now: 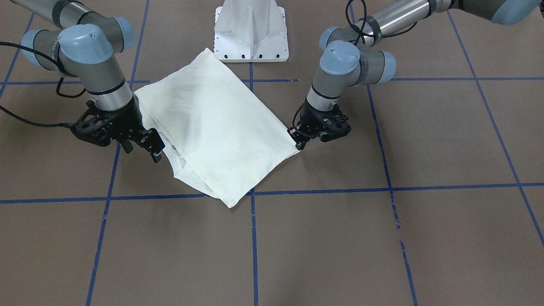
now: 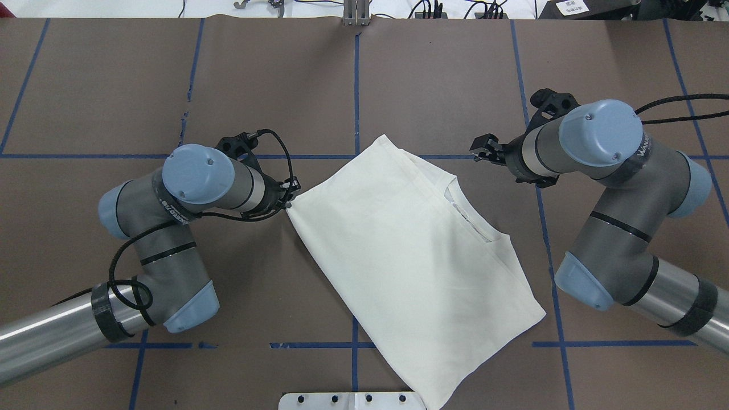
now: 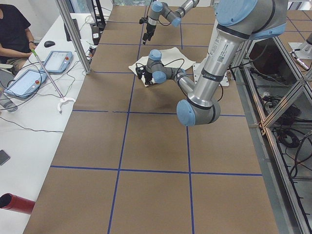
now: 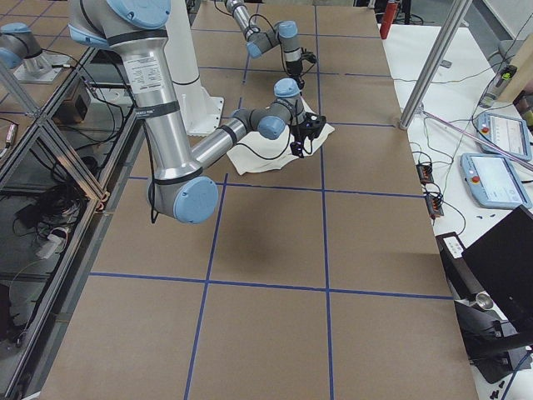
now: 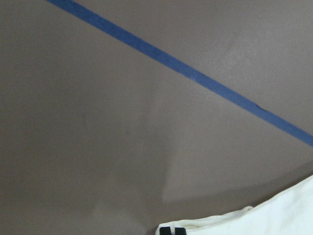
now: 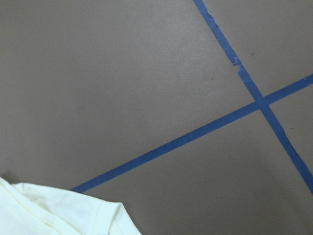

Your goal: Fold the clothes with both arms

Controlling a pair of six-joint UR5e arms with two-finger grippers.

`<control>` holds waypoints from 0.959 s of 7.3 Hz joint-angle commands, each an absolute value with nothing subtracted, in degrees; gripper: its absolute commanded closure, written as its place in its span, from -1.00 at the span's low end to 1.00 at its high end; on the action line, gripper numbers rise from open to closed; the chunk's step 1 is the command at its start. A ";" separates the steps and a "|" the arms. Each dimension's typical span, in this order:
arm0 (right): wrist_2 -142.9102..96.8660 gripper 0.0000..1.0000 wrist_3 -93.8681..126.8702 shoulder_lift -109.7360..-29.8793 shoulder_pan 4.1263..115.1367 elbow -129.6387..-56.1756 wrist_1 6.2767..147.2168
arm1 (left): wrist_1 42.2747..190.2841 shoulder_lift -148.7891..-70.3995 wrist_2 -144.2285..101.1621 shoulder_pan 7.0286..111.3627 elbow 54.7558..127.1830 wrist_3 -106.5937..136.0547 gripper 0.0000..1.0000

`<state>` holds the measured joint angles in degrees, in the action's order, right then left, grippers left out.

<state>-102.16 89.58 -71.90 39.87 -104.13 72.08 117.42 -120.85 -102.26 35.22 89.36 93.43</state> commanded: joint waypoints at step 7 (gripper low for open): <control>-102.13 -1.00 99.14 -65.57 32.70 -105.21 68.72 | 141.33 -141.35 -101.77 47.99 56.89 85.16 0.02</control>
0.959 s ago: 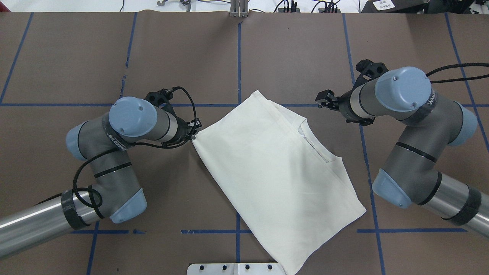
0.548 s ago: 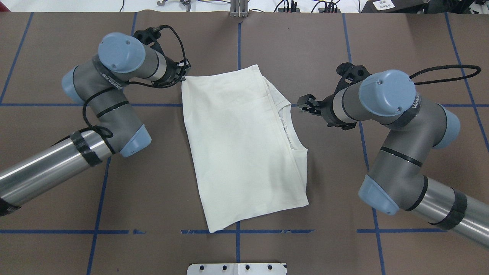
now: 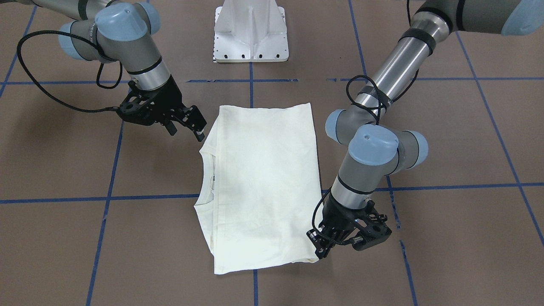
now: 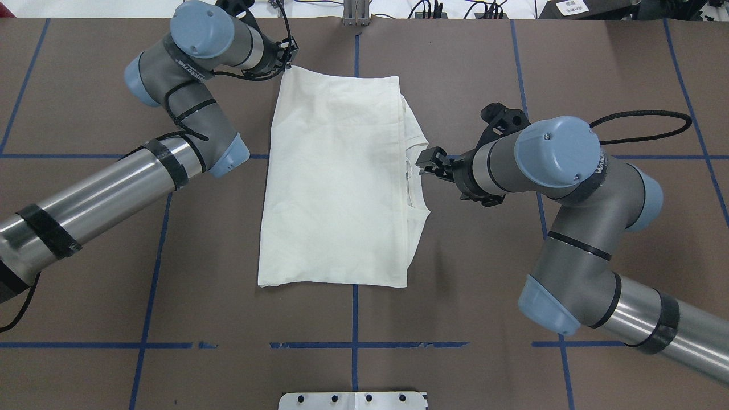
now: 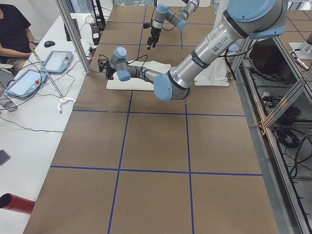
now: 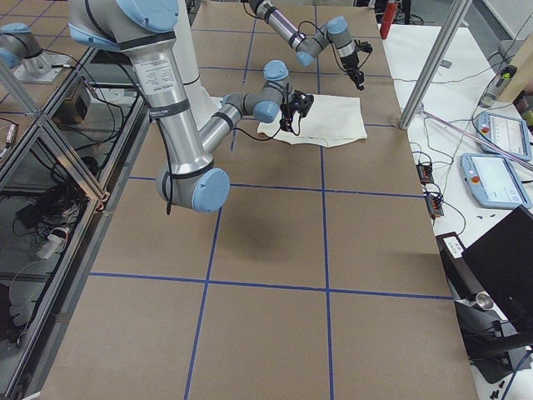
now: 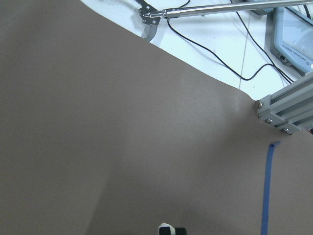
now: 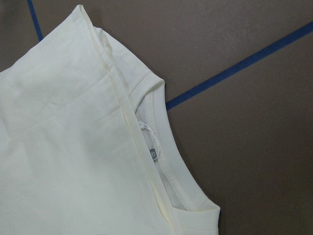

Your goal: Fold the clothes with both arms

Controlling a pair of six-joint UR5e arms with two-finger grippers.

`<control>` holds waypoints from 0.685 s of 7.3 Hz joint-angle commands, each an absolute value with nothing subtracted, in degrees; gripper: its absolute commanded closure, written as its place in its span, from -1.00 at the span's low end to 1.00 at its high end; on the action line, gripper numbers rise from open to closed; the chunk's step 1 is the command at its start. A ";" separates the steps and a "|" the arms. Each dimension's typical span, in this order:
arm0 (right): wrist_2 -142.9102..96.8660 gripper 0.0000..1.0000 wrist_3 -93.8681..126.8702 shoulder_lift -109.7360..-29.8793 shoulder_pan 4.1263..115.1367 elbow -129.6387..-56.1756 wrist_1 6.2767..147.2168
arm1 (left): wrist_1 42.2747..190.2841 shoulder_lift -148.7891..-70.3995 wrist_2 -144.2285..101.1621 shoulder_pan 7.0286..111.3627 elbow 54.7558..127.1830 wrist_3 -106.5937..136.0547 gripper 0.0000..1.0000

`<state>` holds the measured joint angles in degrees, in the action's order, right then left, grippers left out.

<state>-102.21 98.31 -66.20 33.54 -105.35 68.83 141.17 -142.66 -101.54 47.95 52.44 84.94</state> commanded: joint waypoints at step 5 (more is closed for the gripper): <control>-95.72 -0.86 114.94 -62.32 20.76 -100.11 69.08 | 139.48 -130.25 -107.49 47.81 72.51 85.60 -0.02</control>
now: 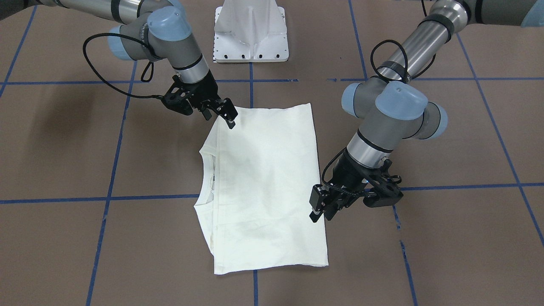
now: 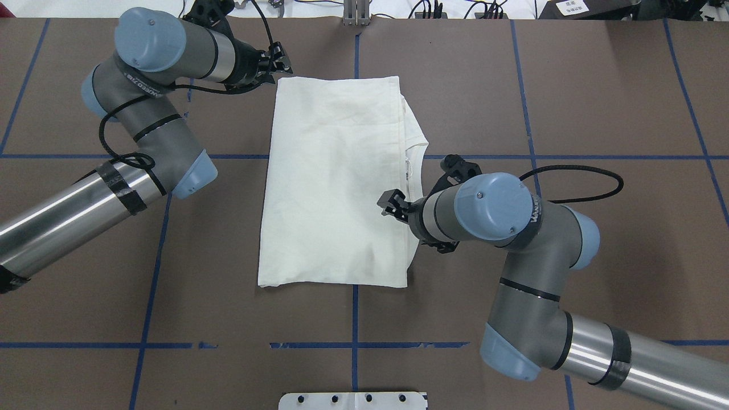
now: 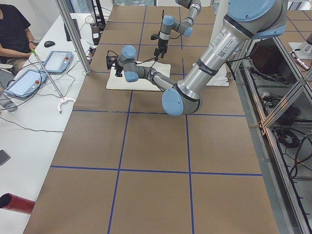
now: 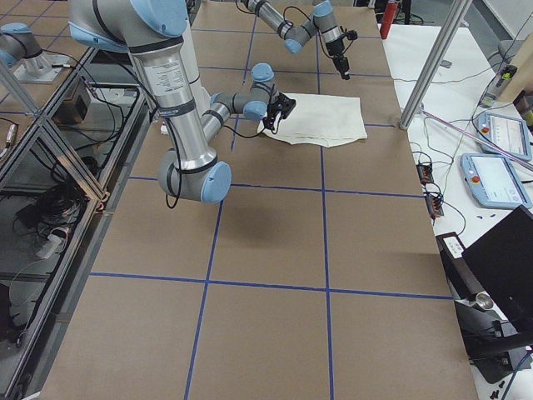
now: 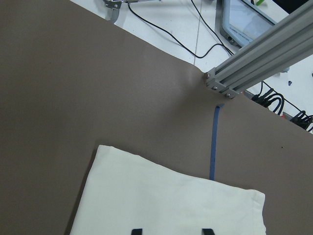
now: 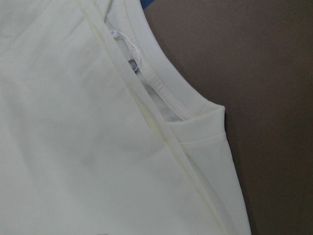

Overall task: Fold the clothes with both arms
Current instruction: 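Move both grippers to the shirt's near corners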

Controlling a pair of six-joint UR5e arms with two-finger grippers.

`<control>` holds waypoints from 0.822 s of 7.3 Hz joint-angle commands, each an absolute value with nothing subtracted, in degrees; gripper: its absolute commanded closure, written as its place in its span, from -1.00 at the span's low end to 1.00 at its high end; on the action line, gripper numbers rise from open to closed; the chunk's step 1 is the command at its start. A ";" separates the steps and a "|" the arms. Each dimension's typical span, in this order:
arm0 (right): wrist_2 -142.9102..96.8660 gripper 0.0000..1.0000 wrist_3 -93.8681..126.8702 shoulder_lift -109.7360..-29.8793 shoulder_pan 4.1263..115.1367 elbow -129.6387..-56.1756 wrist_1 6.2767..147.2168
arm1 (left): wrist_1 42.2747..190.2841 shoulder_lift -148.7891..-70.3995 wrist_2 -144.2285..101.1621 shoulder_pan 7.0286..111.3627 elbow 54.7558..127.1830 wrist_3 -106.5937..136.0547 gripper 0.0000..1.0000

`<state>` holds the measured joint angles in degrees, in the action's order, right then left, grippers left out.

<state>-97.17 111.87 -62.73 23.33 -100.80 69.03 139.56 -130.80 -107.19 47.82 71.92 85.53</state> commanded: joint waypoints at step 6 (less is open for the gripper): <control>-95.80 -0.58 116.98 -62.75 19.34 -98.79 69.08 | 139.57 -129.81 -107.40 47.64 72.42 87.89 -0.06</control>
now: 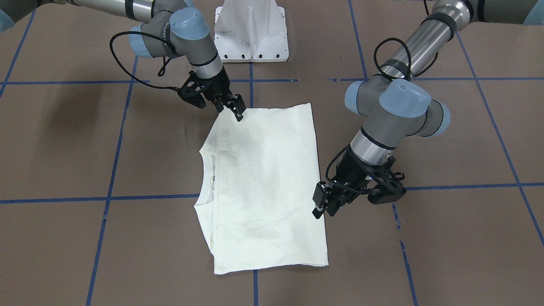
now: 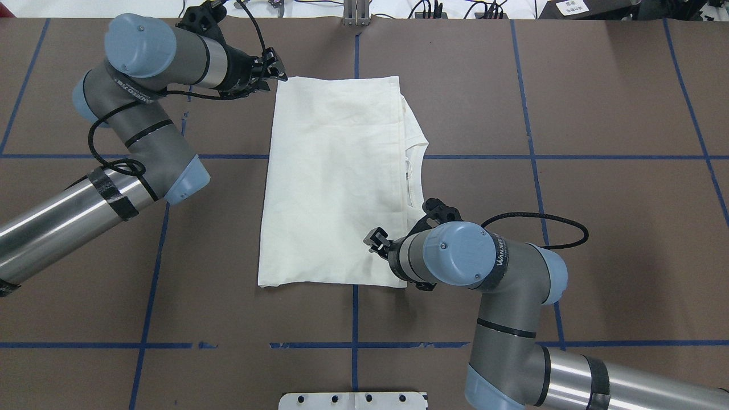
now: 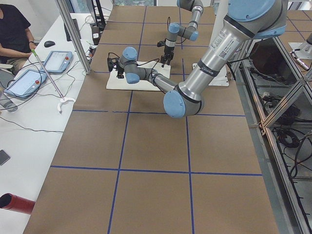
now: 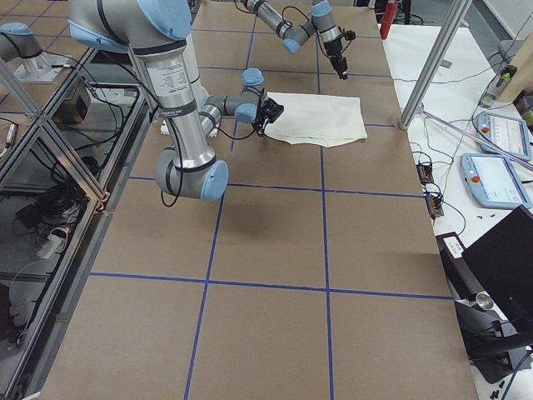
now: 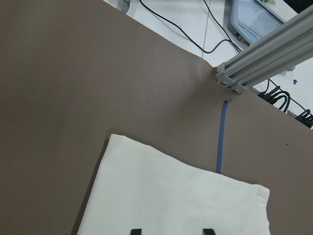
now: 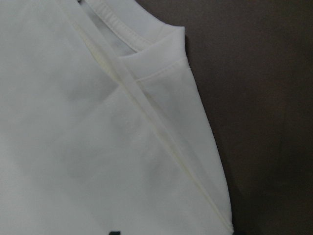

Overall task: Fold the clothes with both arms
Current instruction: 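Move both grippers to the shirt's near corners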

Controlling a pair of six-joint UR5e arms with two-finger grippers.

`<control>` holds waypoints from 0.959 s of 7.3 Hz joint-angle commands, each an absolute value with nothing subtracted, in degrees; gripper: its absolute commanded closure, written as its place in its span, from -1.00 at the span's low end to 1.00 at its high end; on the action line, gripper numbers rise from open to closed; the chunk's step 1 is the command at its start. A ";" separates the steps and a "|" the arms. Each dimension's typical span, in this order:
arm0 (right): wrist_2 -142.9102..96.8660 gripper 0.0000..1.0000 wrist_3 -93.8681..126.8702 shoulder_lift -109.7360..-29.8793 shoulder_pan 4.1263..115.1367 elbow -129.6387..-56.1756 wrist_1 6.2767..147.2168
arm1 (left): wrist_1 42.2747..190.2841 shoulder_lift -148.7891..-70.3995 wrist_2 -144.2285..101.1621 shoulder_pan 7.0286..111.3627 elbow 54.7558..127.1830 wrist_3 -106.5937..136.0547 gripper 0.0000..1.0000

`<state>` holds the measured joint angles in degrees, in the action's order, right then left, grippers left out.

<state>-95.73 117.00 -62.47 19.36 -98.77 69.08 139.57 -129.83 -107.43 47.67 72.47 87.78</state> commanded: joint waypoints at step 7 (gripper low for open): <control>-95.89 -0.40 117.07 -61.96 18.98 -99.32 73.13 | 139.92 -129.29 -107.31 47.20 72.16 87.71 -0.07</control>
<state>-95.86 116.99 -62.14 19.01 -99.45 73.09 139.93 -129.41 -107.32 47.20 72.22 87.75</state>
